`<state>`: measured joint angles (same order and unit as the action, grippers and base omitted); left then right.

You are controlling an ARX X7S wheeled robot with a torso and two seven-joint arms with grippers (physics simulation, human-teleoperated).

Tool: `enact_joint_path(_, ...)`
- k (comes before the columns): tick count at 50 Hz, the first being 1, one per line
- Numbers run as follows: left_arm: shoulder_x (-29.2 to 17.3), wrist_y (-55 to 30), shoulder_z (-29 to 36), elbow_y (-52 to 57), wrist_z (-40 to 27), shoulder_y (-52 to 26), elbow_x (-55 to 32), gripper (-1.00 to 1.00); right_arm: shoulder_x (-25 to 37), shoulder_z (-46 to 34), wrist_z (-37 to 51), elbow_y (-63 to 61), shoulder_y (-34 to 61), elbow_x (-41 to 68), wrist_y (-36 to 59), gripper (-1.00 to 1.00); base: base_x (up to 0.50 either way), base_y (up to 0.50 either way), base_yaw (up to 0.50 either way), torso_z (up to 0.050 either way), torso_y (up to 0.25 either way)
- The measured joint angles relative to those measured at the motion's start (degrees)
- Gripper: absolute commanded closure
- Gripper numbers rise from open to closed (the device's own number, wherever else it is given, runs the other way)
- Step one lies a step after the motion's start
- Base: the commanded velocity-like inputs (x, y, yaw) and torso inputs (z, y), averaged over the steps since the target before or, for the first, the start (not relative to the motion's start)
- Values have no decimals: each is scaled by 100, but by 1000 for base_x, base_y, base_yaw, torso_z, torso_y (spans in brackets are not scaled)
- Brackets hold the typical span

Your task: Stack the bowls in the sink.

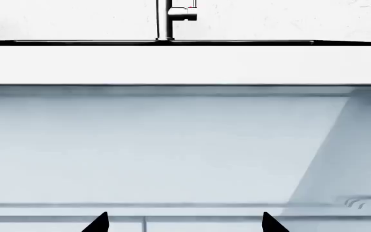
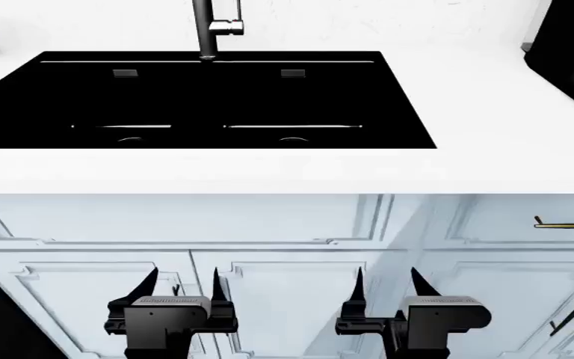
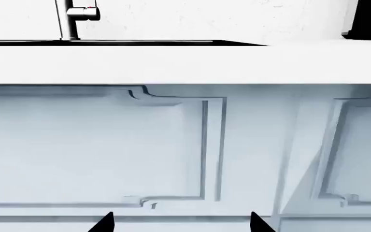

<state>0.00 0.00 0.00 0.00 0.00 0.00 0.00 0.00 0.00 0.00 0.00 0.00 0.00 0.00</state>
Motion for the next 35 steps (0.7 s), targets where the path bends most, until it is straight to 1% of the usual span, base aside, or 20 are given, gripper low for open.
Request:
enact_joint_path(19,-225,30,250,-1,-248,6,-230,-100,219,-272,275,-10,7,222,25,-100,0,0,0,0,0)
enact_joint_path(35,-374,63,426,2,-414,8,-393,-100,385,-480,450,-31,2,335,17,-100,0,500,0,0,0)
